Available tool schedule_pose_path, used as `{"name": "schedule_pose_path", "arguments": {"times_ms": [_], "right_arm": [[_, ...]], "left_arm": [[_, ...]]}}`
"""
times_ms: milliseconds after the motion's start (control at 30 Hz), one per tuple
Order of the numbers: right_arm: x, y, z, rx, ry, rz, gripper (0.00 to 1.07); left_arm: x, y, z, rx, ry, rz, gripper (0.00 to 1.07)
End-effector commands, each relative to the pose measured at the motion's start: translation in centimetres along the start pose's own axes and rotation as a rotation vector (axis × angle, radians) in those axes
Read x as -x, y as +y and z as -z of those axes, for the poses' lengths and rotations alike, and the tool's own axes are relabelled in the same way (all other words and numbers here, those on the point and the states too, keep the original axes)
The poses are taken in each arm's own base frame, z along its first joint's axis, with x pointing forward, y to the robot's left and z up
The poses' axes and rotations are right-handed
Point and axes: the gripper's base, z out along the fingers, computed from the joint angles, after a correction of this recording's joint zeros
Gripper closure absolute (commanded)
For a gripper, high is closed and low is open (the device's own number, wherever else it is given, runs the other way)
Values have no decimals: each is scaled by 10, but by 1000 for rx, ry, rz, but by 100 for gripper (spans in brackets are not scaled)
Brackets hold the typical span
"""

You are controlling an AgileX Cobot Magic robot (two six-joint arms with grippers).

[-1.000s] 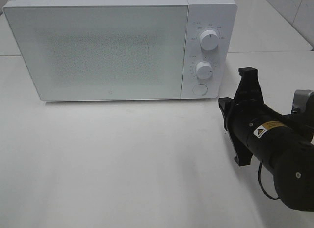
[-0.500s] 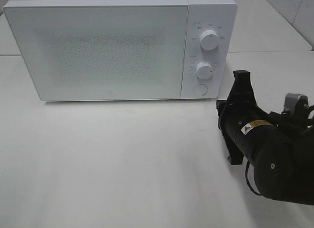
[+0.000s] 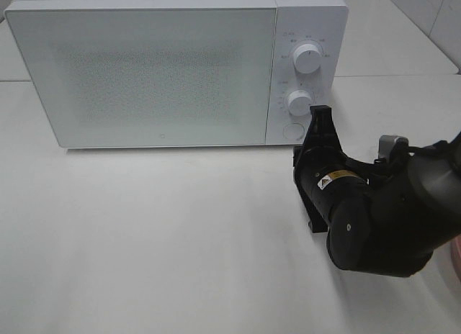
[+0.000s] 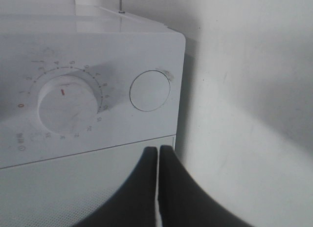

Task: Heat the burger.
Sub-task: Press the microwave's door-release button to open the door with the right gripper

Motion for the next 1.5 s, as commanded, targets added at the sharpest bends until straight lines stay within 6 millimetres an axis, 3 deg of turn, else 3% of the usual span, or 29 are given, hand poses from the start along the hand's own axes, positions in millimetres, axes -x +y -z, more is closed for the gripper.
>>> {"name": "schedule_pose_path", "arguments": {"times_ms": [33, 300, 1133, 1500], "right_arm": [[2, 5, -15, 0, 31, 12, 107], [10, 17, -37, -2, 36, 8, 107], [13, 9, -84, -11, 32, -8, 107], [12, 25, -96, 33, 24, -8, 107]], "left_arm": [[0, -1, 2, 0, -30, -1, 6], [0, -1, 2, 0, -30, -1, 6], [0, -1, 2, 0, -30, -2, 6], [0, -1, 2, 0, -30, -2, 6]]}}
